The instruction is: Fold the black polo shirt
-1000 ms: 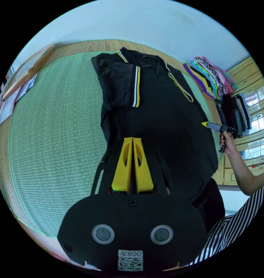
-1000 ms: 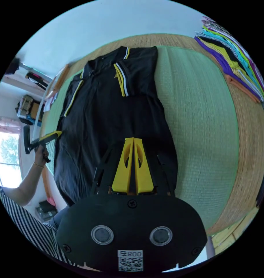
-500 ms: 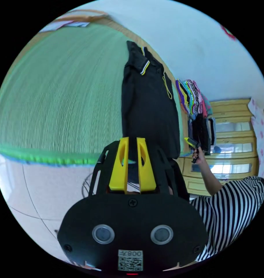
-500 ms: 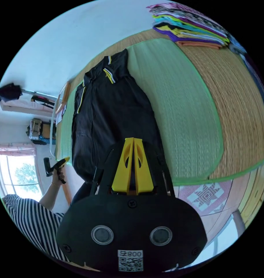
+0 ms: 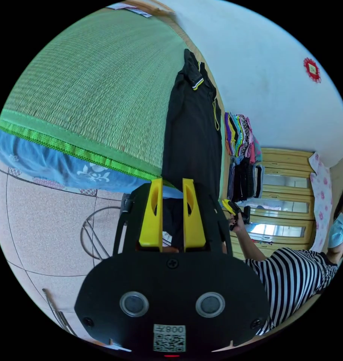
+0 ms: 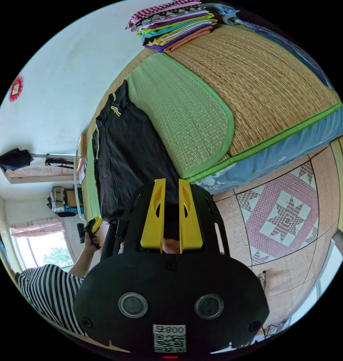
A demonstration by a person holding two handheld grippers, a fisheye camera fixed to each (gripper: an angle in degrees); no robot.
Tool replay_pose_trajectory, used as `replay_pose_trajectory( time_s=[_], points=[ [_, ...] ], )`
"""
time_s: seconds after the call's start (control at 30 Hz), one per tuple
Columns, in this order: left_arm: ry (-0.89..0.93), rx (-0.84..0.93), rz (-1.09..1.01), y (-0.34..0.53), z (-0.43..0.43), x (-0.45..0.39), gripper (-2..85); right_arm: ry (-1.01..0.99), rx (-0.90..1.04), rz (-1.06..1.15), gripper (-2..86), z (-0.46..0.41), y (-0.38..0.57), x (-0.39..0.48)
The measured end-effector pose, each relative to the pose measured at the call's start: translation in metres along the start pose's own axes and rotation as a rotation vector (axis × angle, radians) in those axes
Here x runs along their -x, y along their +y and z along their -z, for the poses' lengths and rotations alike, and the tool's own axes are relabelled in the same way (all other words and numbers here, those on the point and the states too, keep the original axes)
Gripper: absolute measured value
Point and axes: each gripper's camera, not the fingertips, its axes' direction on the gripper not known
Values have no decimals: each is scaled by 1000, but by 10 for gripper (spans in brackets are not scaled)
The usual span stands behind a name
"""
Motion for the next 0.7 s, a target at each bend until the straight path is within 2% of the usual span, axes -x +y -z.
replay_pose_trajectory(
  time_s=[0.33, 0.5, 0.7],
  points=[
    [-10, 41, 24, 6, -1, 14, 27, -5, 65, -20, 77, -21, 22, -48],
    [127, -19, -6, 16, 20, 13, 13, -1, 83, 11, 70, -27, 24, -58],
    [193, -49, -3, 21, 26, 19, 19, -97, 127, 45, 26, -24, 29, -68]
  ],
)
